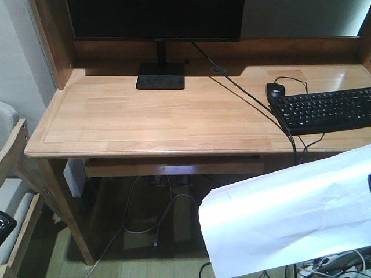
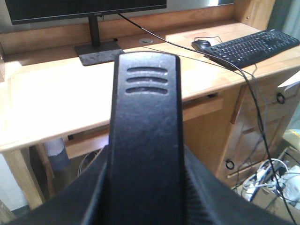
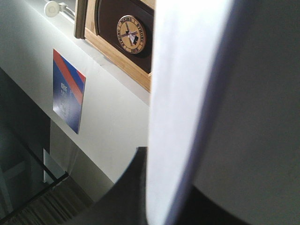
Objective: Grab stapler and paper to desk for stapling
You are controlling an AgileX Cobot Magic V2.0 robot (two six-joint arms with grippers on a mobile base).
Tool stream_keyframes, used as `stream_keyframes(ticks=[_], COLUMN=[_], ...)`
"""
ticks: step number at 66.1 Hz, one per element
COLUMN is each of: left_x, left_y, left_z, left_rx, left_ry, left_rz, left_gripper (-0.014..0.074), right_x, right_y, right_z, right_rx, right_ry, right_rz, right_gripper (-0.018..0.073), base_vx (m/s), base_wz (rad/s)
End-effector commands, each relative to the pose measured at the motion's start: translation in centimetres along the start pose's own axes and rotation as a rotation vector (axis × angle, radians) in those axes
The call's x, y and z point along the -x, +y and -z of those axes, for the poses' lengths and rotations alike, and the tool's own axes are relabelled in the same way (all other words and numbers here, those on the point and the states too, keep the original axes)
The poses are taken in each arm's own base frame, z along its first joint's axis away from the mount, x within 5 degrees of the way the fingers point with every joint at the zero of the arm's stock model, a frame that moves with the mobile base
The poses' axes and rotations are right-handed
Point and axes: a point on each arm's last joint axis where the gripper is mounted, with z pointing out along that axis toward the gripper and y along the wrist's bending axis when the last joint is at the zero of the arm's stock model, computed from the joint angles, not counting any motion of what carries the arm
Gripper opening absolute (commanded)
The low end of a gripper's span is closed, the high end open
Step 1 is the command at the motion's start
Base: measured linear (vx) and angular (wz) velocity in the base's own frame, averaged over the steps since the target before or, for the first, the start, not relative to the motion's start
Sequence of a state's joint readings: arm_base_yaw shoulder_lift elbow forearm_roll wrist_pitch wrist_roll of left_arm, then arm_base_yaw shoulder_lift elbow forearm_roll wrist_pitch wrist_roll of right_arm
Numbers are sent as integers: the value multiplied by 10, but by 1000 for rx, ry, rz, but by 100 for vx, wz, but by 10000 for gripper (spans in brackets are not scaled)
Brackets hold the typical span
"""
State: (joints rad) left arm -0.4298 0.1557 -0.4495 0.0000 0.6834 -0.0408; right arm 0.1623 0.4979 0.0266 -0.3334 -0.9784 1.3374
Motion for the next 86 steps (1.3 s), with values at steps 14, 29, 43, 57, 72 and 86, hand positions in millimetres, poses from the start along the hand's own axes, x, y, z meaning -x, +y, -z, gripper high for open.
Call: stream_keyframes(ticks=[14,29,43,57,72,86], left_x=[19,19,19,19,19,19], left_y=[-1,-1,-1,-1,-1,-1], left_z=[4,4,4,4,4,4], left_rx=[-5,-5,-5,-5,-5,-5], left_ry=[-139,-139,-139,-139,-139,-139], left_rz=[3,3,3,3,3,3], left_gripper=[-7,-7,-7,-7,-7,-7], right_x=[2,2,2,2,2,2], right_y=[4,4,4,4,4,4], right_z=[0,0,0,0,0,0], right_rx=[50,50,50,50,50,50], right_ry=[-24,-24,-24,-24,-24,-24], right_rz=[-7,-7,-7,-7,-7,-7], right_gripper=[-5,-5,-5,-5,-5,-5], base_vx=[14,13,10,9,9,9], base_wz=[2,1,-1,-1,-1,-2])
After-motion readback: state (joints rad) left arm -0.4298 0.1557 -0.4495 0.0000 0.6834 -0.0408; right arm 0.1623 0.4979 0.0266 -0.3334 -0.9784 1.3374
